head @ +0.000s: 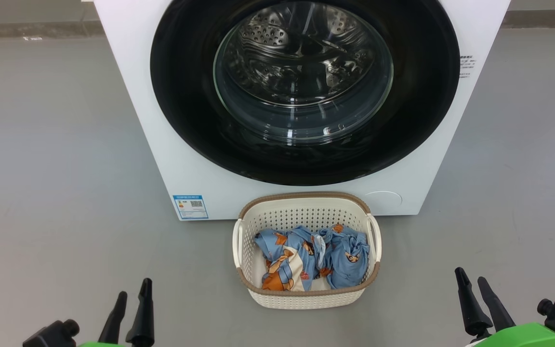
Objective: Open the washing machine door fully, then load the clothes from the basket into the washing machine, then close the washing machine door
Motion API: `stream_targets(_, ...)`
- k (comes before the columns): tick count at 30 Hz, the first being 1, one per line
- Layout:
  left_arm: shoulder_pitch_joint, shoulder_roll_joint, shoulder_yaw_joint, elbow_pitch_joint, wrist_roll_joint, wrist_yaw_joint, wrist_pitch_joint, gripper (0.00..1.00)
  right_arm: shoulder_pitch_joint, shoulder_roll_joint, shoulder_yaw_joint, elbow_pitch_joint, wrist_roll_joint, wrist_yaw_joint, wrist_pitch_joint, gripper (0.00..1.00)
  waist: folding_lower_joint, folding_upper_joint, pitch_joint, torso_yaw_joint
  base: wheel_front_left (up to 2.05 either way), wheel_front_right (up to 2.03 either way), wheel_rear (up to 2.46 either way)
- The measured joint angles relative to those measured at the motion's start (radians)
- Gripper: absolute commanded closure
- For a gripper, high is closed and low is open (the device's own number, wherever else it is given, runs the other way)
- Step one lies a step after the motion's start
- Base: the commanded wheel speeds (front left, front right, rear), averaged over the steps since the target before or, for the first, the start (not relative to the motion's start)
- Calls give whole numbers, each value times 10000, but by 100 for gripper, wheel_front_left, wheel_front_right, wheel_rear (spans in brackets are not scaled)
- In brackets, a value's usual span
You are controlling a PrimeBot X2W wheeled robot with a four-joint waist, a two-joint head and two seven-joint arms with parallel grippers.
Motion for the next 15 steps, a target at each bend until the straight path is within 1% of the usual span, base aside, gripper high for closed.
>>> stream_targets(15,3,29,-238,-299,1714,4,-437,0,10,-109,-19,-92,-1657,0,-447,0,0,0,26,4,0,0,0)
